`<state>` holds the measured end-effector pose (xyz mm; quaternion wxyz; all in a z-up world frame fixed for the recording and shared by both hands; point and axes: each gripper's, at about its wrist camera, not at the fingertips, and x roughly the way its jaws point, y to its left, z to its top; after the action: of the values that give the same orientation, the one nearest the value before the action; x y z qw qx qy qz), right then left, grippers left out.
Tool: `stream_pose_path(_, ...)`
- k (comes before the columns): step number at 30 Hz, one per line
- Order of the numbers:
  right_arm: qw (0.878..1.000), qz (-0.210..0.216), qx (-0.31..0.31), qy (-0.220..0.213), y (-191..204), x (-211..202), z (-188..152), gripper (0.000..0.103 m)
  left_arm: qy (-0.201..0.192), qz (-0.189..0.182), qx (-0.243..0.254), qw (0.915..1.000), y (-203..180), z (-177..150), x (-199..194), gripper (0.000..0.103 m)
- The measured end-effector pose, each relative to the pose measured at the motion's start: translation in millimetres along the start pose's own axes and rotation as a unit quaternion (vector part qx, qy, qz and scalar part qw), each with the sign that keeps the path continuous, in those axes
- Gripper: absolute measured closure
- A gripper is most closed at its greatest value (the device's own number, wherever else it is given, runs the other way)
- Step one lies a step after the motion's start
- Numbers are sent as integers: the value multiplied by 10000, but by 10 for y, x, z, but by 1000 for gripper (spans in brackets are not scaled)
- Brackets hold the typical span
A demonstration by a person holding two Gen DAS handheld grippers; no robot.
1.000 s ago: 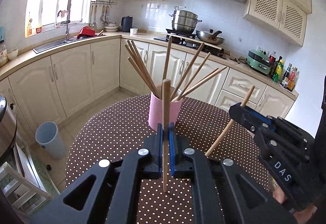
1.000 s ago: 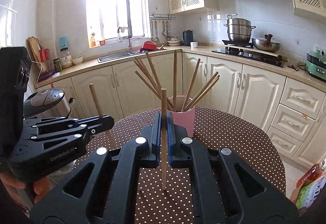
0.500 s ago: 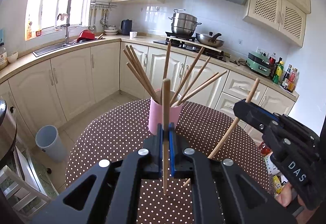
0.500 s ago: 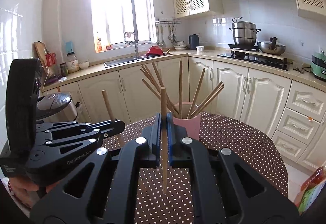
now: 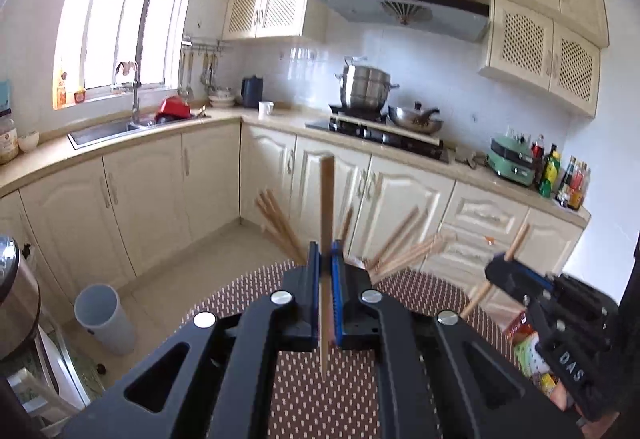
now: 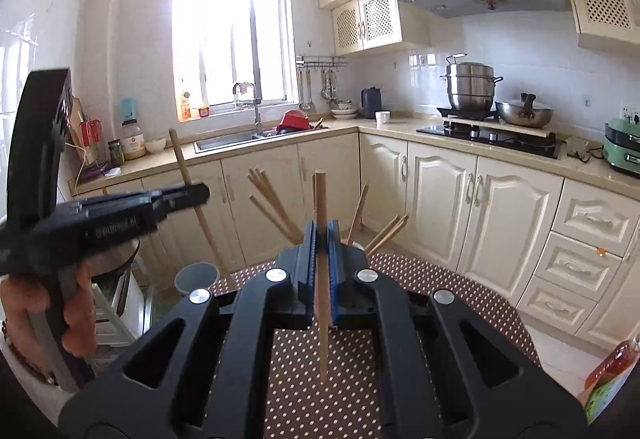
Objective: Organize utensils
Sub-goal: 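Lift both held chopsticks and carry them above the pink cup, then drop the chopsticks into the cup and open both grippers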
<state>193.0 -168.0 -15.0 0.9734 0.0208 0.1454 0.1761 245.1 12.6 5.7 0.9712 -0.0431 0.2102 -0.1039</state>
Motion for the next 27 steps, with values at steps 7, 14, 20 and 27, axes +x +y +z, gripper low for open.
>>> stream_pose_path(7, 9998, 35, 28, -210, -91, 72, 218, 97, -466, -91, -182, 9987, -51, 385, 92, 97)
stream_pose_path(14, 9992, 74, 26, -383, -142, 142, 394, 97, -926, -76, -113, 9956, -220, 504, 197, 97)
stream_pose_path(20, 9988, 83, 26, -476, -162, 213, 466, 97, -1131, -3, -25, 9936, -343, 491, 375, 97)
stream_pose_path(27, 9984, 95, 19, -560, -148, 254, 498, 97, -1276, 13, 191, 9916, -438, 392, 526, 97)
